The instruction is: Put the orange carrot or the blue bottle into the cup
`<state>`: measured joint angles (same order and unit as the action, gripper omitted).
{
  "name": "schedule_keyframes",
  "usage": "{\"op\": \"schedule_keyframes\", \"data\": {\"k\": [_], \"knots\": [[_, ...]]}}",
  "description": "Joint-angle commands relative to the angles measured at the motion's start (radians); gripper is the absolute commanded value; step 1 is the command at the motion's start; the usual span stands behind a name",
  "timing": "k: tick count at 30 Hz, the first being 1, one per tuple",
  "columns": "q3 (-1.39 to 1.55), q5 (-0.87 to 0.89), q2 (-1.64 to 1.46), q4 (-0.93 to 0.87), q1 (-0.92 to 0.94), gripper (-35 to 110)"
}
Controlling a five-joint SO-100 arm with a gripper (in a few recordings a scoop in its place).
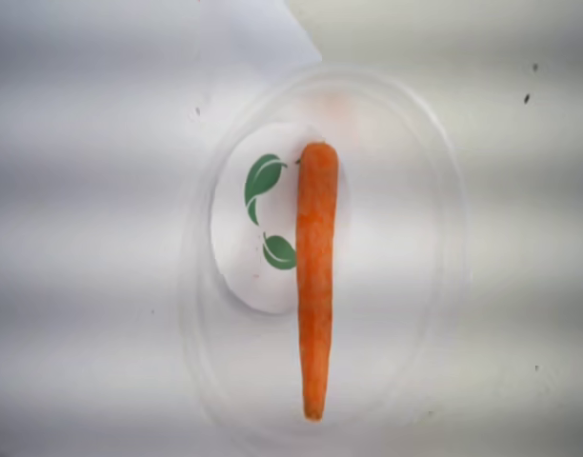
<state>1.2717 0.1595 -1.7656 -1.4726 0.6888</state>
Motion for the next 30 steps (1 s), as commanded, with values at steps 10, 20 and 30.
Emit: {"op": "schedule_keyframes", "data": {"k": [10,20,30], "knots": [[-0.023,0.017,-0.276,-0.144,-0.262,18],[0.314,0.017,-0.557,0.021,-0.330,18],[0.676,0.005,-0.816,0.252,-0.330,18]]}}
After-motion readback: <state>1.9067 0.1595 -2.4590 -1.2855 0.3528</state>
